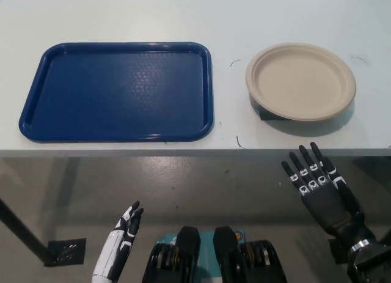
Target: Use the right hand to pick up a plate from a leveled surface and place it into a tray on the left side
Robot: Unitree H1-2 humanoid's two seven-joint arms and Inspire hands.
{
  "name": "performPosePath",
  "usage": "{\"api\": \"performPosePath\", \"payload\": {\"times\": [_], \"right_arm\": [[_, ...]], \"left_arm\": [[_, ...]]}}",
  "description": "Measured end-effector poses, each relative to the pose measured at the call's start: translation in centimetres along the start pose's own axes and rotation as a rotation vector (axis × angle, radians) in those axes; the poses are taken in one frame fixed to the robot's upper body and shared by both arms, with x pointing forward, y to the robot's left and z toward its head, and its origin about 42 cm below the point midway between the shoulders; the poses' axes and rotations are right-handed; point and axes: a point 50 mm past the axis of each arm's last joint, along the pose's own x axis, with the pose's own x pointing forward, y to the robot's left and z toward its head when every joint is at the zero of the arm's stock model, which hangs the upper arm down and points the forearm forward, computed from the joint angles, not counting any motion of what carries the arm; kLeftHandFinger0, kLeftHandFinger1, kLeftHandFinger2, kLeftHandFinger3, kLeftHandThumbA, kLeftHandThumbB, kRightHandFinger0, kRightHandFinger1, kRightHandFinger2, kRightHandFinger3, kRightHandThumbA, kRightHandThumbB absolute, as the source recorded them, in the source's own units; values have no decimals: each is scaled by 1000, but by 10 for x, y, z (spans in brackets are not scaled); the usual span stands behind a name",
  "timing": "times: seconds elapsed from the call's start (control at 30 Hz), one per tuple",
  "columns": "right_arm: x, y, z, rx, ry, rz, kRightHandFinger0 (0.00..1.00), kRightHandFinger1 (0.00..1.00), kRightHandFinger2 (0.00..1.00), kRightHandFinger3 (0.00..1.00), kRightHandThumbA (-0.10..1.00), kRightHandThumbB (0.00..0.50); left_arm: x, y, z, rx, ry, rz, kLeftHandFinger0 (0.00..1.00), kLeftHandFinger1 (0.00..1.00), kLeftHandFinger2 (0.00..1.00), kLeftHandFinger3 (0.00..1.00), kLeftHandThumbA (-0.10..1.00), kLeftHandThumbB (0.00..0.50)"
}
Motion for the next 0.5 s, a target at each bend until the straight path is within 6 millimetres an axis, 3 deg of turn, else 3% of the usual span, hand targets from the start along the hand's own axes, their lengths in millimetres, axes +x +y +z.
{"api": "performPosePath", "payload": {"times": [0.5], "right_arm": [[12,13,10,-5,-29,18,1000,1000,1000,1000,1000,387]], "left_arm": [[0,0,1,11,-4,-2,1000,1000,1000,1000,1000,0]]}}
